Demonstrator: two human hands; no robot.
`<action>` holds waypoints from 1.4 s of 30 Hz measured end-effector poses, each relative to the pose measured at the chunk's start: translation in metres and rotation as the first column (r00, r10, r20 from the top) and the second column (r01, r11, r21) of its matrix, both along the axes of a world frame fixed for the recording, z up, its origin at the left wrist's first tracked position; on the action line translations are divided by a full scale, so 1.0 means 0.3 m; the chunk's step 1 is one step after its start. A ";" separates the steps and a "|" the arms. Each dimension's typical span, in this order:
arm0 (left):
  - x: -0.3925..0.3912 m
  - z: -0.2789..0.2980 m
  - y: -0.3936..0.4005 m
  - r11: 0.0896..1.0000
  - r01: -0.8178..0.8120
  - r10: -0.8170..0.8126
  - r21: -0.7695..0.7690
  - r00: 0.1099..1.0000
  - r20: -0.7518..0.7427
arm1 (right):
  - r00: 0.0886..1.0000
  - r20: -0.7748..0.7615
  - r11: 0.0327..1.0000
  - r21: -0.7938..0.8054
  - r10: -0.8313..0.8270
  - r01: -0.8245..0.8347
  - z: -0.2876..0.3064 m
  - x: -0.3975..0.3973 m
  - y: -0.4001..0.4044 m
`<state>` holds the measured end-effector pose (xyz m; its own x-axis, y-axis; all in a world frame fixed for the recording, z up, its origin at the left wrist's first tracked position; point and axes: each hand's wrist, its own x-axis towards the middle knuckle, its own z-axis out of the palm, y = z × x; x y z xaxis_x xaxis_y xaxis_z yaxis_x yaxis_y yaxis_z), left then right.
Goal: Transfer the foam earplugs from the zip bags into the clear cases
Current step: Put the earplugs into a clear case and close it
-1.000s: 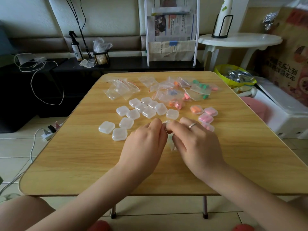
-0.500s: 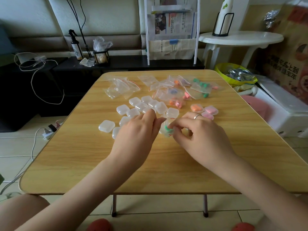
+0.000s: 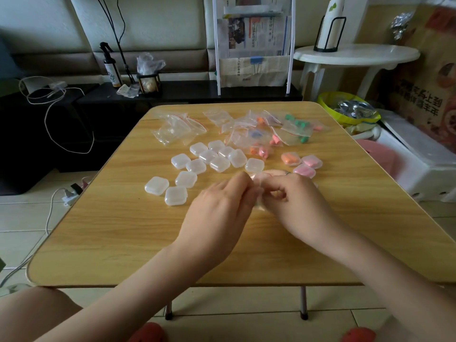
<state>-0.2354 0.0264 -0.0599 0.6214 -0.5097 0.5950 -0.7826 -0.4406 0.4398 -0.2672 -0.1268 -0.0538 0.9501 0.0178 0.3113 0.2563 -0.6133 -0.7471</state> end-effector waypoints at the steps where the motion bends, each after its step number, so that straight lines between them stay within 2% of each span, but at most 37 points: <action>1: -0.002 0.005 0.002 0.998 -0.049 0.046 -0.046 0.997 -0.054 | 1.000 -0.018 0.999 0.048 0.002 -0.001 0.005 0.003 -0.008; 4: 0.006 0.021 0.008 0.962 -0.187 0.127 -0.198 0.951 -0.281 | 0.997 -0.070 0.986 0.164 -0.019 0.031 0.022 0.006 -0.032; 6: 0.025 0.029 0.012 0.940 -0.247 0.125 -0.237 0.891 -0.436 | 0.995 -0.099 0.958 0.284 -0.004 0.032 0.033 0.006 -0.040; 8: 0.040 0.035 0.011 0.932 -0.236 0.027 -0.276 0.802 -0.596 | 0.994 -0.096 0.914 0.406 0.051 -0.008 0.039 0.004 -0.038; 11: 0.043 0.049 0.001 0.891 -0.219 -0.202 -0.398 0.593 -0.780 | 0.986 -0.074 0.867 0.490 0.151 -0.096 0.051 0.000 -0.031; 13: 0.044 0.055 0.003 0.855 -0.239 -0.281 -0.460 0.533 -0.798 | 0.981 -0.053 0.857 0.498 0.185 -0.135 0.049 0.003 -0.030; 16: 0.061 0.052 0.015 0.814 -0.258 -0.334 -0.521 0.526 -0.782 | 0.992 -0.040 0.875 0.477 0.120 -0.086 0.033 0.012 -0.040; 24: 0.074 0.042 0.023 0.831 -0.189 -0.359 -0.523 0.536 -0.764 | 0.985 -0.063 0.925 0.356 0.161 -0.129 0.019 0.012 -0.046; 27: 0.071 0.044 0.021 0.828 -0.182 -0.373 -0.530 0.527 -0.764 | 0.977 -0.075 0.895 0.420 0.200 -0.151 0.028 0.005 -0.039; 29: 0.070 0.048 0.023 0.811 -0.202 -0.402 -0.550 0.491 -0.773 | 0.976 -0.101 0.896 0.424 0.192 -0.132 0.032 0.006 -0.034; 32: 0.077 0.049 0.024 0.737 -0.265 -0.511 -0.621 0.382 -0.770 | 0.985 -0.105 0.909 0.408 0.138 -0.084 0.027 0.012 -0.044; 34: 0.087 0.045 0.024 0.710 -0.292 -0.538 -0.641 0.362 -0.761 | 0.988 -0.088 0.923 0.375 0.129 -0.087 0.024 0.016 -0.049; 39: 0.082 0.036 0.017 0.730 -0.193 -0.582 -0.656 0.328 -0.744 | 0.985 -0.067 0.897 0.426 0.158 -0.115 0.015 0.013 -0.036; 42: 0.073 0.026 0.017 0.753 -0.147 -0.569 -0.642 0.345 -0.746 | 0.972 -0.080 0.879 0.448 0.221 -0.163 0.011 0.011 -0.038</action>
